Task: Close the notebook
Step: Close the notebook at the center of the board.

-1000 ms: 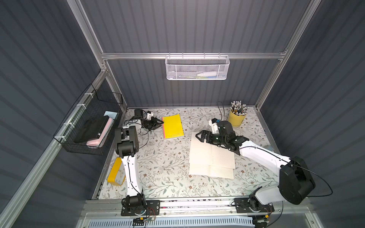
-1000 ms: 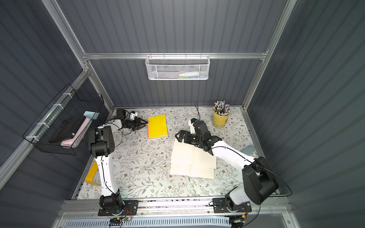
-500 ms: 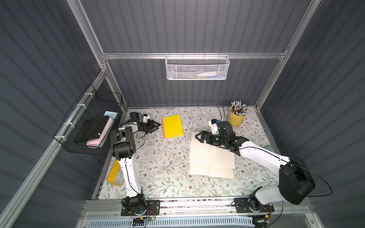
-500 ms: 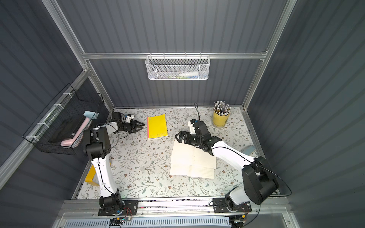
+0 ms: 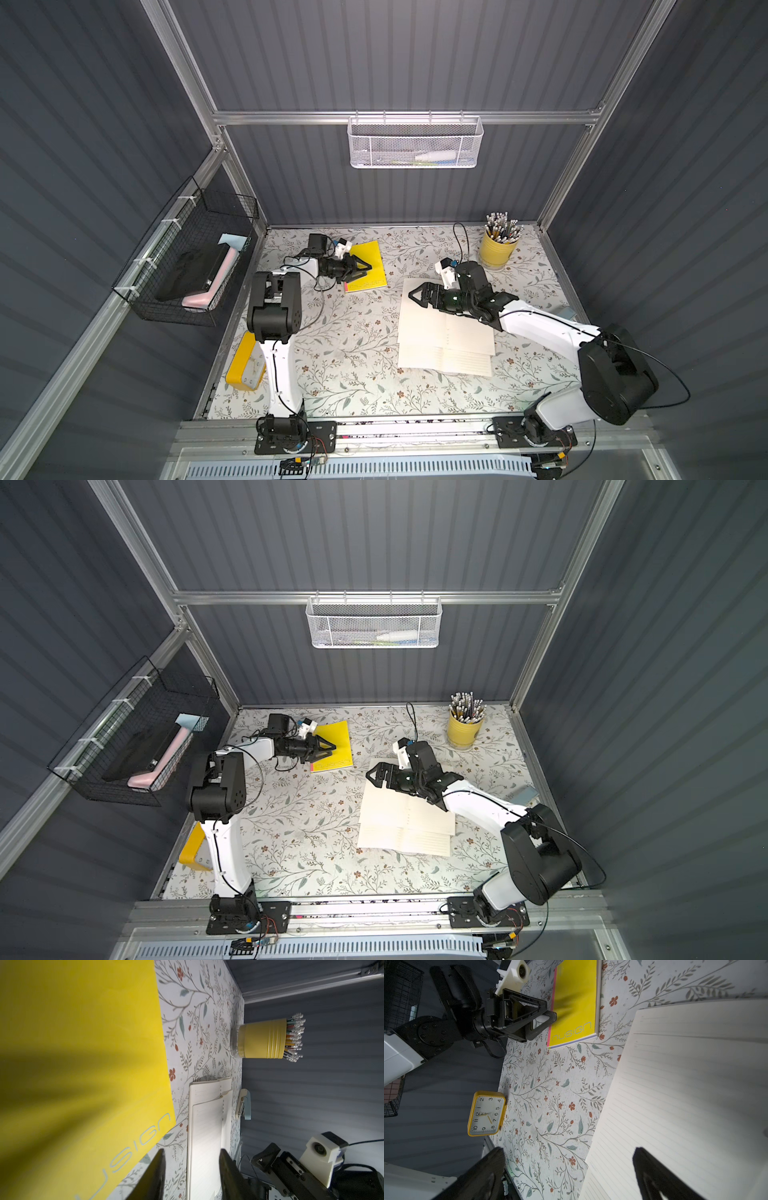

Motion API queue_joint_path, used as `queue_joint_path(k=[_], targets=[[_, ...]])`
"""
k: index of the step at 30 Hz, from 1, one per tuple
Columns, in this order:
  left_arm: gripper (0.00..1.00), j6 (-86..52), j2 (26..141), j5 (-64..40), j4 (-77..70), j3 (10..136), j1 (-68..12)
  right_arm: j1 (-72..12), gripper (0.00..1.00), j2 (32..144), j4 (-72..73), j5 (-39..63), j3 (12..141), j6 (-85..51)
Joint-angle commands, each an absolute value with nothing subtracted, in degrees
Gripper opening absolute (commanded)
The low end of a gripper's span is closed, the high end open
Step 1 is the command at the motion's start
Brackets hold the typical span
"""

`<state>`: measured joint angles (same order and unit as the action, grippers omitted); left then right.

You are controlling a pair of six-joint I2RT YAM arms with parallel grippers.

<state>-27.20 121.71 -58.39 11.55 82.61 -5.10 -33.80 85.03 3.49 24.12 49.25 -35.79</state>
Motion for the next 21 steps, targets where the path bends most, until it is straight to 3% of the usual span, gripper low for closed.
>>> queue_joint_path(k=[1, 9, 21], targets=[[0.42, -29.7, 115.3, -58.5, 8.5, 79.7, -6.6, -33.8, 0.99, 82.5, 4.2, 24.8, 46.0, -35.3], [0.43, -32.2, 105.3, -51.9, 3.2, 67.2, -14.5, -32.7, 0.99, 73.7, 3.0, 21.8, 36.2, -37.1], [0.45, -46.3, 90.2, -33.6, -16.1, 44.8, -27.3, -30.5, 0.99, 63.6, -3.0, 20.5, 28.3, -39.5]])
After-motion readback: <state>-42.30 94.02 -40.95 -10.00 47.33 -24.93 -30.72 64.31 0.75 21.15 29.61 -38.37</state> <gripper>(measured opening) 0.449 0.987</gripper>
